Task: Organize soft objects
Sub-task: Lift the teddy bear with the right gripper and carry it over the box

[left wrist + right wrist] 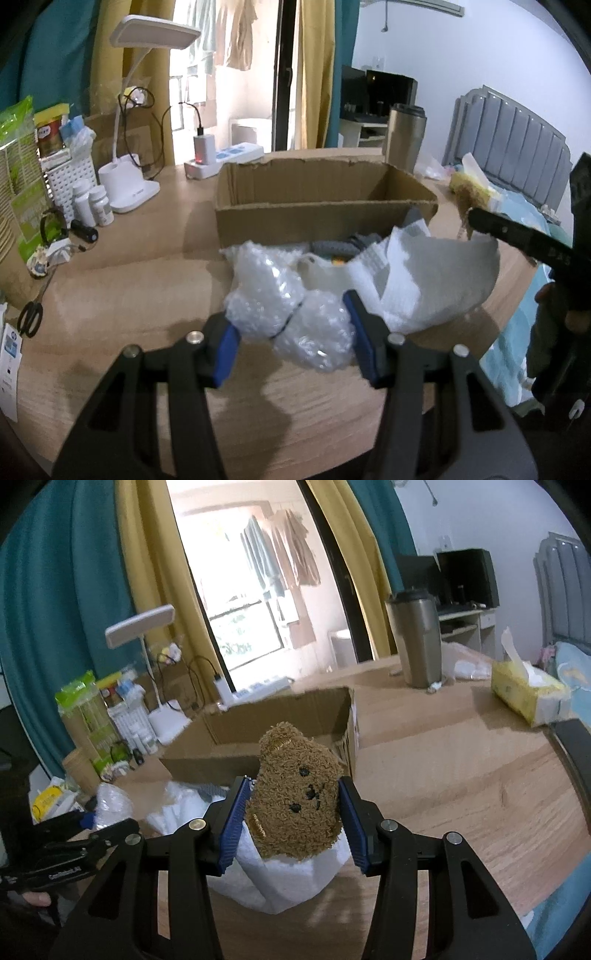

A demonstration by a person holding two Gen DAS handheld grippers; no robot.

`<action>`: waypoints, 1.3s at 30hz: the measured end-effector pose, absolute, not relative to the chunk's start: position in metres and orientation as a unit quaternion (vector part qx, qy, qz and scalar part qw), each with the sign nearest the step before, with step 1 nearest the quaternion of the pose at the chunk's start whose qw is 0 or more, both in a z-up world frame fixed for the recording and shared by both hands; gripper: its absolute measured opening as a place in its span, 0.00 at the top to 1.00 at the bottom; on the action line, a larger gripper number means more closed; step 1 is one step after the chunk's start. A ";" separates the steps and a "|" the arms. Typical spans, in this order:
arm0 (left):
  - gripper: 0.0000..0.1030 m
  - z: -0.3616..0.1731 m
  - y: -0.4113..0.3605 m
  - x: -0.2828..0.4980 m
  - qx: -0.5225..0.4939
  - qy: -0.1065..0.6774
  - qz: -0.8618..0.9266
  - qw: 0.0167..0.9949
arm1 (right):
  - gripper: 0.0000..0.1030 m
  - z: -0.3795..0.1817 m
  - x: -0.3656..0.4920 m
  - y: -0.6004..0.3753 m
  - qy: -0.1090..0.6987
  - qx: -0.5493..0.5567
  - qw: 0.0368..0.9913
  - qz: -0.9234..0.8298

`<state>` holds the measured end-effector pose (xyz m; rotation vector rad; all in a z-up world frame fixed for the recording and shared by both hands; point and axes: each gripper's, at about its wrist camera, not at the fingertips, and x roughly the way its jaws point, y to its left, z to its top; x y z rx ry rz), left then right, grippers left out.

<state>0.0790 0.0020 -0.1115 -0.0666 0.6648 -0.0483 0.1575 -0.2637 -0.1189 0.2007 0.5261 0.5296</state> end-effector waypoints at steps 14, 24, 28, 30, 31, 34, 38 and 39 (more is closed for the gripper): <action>0.48 -0.105 0.002 0.078 -0.038 0.314 -0.029 0.948 | 0.49 -0.099 0.159 -0.264 0.209 0.106 0.936 0.263; 0.48 -0.107 0.003 0.078 -0.043 0.317 -0.030 0.947 | 0.47 -0.149 0.188 -0.229 0.328 0.052 0.907 0.258; 0.48 -0.110 0.005 0.080 -0.048 0.320 -0.033 0.946 | 0.43 -0.148 0.193 -0.229 0.341 0.052 0.906 0.246; 0.48 -0.110 0.005 0.080 -0.049 0.320 -0.034 0.946 | 0.42 -0.147 0.195 -0.232 0.345 0.060 0.904 0.246; 0.48 -0.110 0.005 0.080 -0.049 0.320 -0.034 0.946 | 0.42 -0.146 0.197 -0.235 0.348 0.069 0.902 0.246; 0.48 -0.111 0.006 0.080 -0.051 0.320 -0.034 0.945 | 0.41 -0.148 0.202 -0.241 0.355 0.080 0.899 0.243; 0.48 -0.111 0.007 0.080 -0.052 0.320 -0.034 0.945 | 0.41 -0.155 0.207 -0.247 0.374 0.106 0.887 0.249; 0.48 -0.111 0.007 0.080 -0.052 0.320 -0.034 0.945 | 0.41 -0.156 0.207 -0.249 0.377 0.112 0.885 0.250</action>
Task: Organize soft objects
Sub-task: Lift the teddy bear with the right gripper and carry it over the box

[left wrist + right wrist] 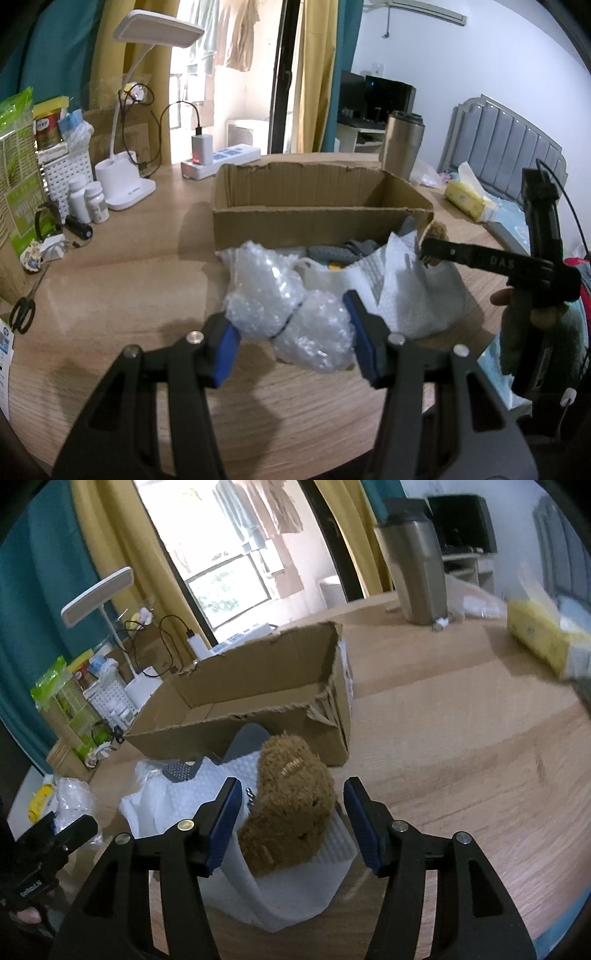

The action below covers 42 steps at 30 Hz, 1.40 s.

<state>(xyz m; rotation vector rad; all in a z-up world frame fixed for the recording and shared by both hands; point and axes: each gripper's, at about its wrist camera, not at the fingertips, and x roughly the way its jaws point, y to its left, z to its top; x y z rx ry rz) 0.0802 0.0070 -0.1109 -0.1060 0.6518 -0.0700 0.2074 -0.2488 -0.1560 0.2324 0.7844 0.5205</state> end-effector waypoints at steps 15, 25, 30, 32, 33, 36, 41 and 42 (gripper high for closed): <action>0.48 -0.104 0.001 0.082 -0.041 0.313 -0.038 0.948 | 0.63 -0.132 0.204 -0.276 0.331 0.201 0.865 0.318; 0.48 -0.089 -0.004 0.092 -0.026 0.291 -0.045 0.955 | 0.63 -0.103 0.205 -0.274 0.282 0.163 0.894 0.309; 0.48 -0.081 -0.002 0.103 -0.024 0.276 -0.043 0.960 | 0.63 -0.093 0.211 -0.269 0.265 0.146 0.902 0.307; 0.48 -0.079 0.001 0.109 -0.024 0.272 -0.043 0.961 | 0.63 -0.091 0.215 -0.266 0.260 0.140 0.905 0.308; 0.48 -0.078 0.002 0.113 -0.024 0.271 -0.042 0.961 | 0.63 -0.090 0.216 -0.266 0.258 0.138 0.905 0.308; 0.48 -0.077 0.003 0.122 -0.024 0.270 -0.040 0.962 | 0.63 -0.087 0.222 -0.262 0.251 0.133 0.908 0.308; 0.48 -0.078 0.009 0.143 -0.036 0.266 -0.035 0.963 | 0.62 -0.082 0.236 -0.255 0.239 0.124 0.914 0.303; 0.47 -0.079 0.011 0.147 -0.039 0.265 -0.034 0.963 | 0.62 -0.082 0.239 -0.254 0.239 0.122 0.914 0.303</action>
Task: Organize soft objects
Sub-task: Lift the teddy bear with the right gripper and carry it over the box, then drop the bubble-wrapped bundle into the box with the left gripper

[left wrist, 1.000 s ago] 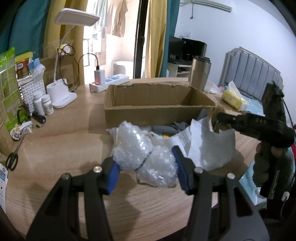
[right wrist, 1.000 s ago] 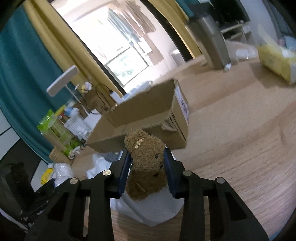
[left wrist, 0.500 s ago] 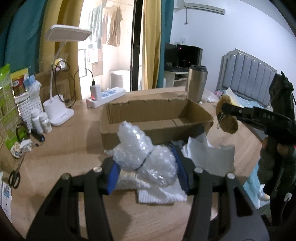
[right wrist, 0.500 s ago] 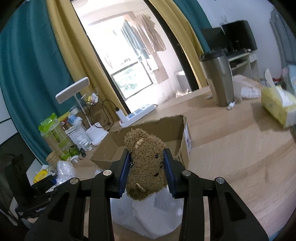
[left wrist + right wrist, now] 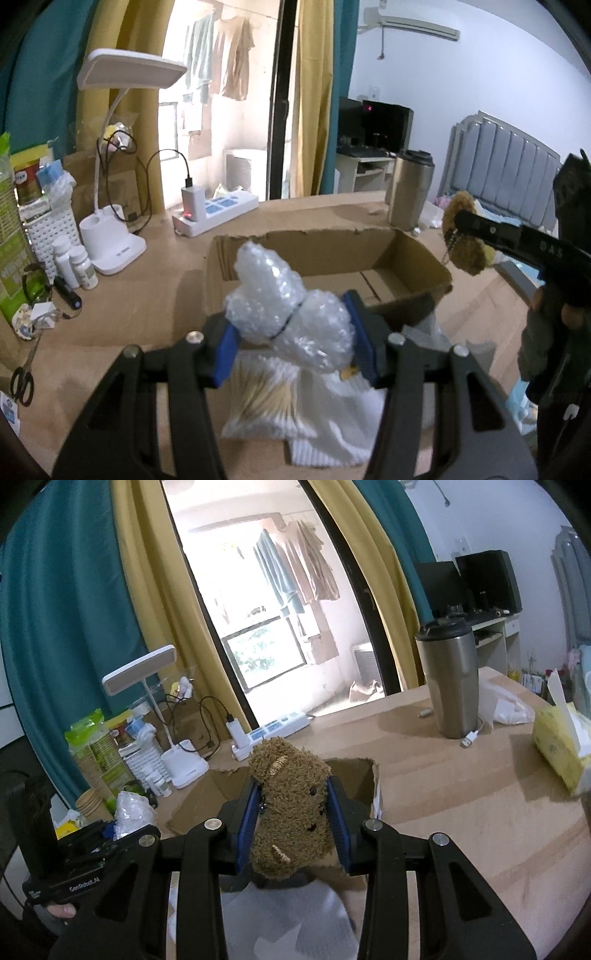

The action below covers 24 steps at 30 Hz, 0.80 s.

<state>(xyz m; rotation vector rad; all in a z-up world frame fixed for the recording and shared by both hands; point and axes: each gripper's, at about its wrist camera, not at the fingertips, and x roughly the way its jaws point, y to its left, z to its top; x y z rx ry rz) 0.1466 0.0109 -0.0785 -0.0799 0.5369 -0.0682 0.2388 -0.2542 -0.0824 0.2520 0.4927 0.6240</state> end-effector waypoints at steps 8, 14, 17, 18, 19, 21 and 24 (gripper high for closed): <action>0.47 -0.083 0.015 0.175 -0.047 0.262 -0.032 0.964 | 0.62 -0.090 0.259 -0.246 0.247 0.114 0.913 0.304; 0.47 -0.093 0.024 0.195 -0.061 0.268 -0.018 0.961 | 0.62 -0.097 0.269 -0.238 0.253 0.095 0.917 0.295; 0.47 -0.098 0.029 0.204 -0.067 0.271 -0.003 0.960 | 0.62 -0.101 0.274 -0.236 0.262 0.090 0.916 0.290; 0.47 -0.099 0.031 0.207 -0.069 0.274 0.002 0.959 | 0.62 -0.103 0.276 -0.235 0.266 0.088 0.916 0.288; 0.46 -0.100 0.033 0.210 -0.072 0.279 0.006 0.958 | 0.62 -0.104 0.277 -0.234 0.269 0.086 0.915 0.287; 0.46 -0.103 0.040 0.215 -0.085 0.289 0.008 0.953 | 0.62 -0.106 0.278 -0.233 0.275 0.085 0.915 0.284; 0.44 -0.105 0.045 0.218 -0.094 0.293 0.011 0.951 | 0.60 -0.108 0.278 -0.233 0.278 0.087 0.914 0.282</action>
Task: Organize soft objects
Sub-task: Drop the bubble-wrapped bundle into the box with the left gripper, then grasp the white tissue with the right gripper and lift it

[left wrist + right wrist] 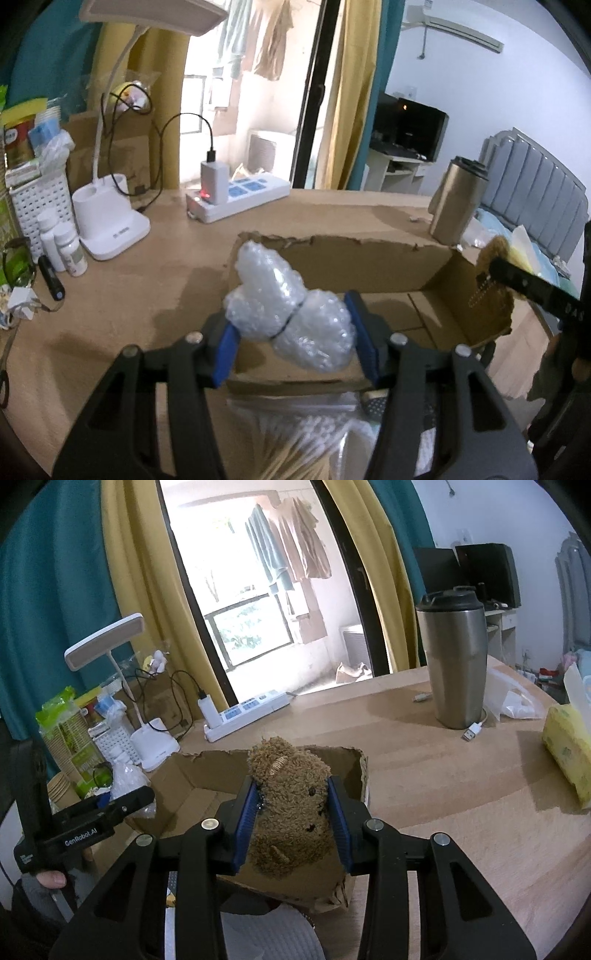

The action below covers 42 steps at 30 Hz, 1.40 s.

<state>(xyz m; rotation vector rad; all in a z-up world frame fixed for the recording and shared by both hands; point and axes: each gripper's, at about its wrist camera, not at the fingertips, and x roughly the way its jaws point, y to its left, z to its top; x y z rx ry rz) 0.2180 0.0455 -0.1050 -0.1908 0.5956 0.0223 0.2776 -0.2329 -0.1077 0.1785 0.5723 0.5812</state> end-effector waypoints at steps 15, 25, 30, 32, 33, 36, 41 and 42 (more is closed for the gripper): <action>0.14 -0.097 0.042 0.207 -0.085 0.276 0.007 0.957 | 0.42 -0.102 0.271 -0.237 0.272 0.086 0.919 0.272; 0.14 -0.087 0.043 0.181 -0.073 0.256 0.007 0.964 | 0.42 -0.098 0.254 -0.240 0.270 0.083 0.920 0.271; 0.14 -0.085 0.049 0.165 -0.075 0.252 0.009 0.965 | 0.42 -0.093 0.239 -0.241 0.263 0.076 0.922 0.274; 0.14 -0.085 0.051 0.158 -0.075 0.250 0.011 0.965 | 0.42 -0.092 0.234 -0.240 0.263 0.071 0.922 0.275; 0.14 -0.084 0.053 0.156 -0.074 0.250 0.013 0.965 | 0.42 -0.092 0.232 -0.240 0.263 0.068 0.922 0.276; 0.14 -0.084 0.056 0.147 -0.067 0.250 0.021 0.966 | 0.42 -0.092 0.225 -0.239 0.264 0.062 0.922 0.278; 0.14 -0.084 0.061 0.135 -0.071 0.248 0.031 0.966 | 0.42 -0.093 0.217 -0.236 0.266 0.057 0.921 0.278; 0.14 -0.085 0.062 0.133 -0.073 0.249 0.031 0.965 | 0.42 -0.094 0.215 -0.235 0.267 0.055 0.921 0.279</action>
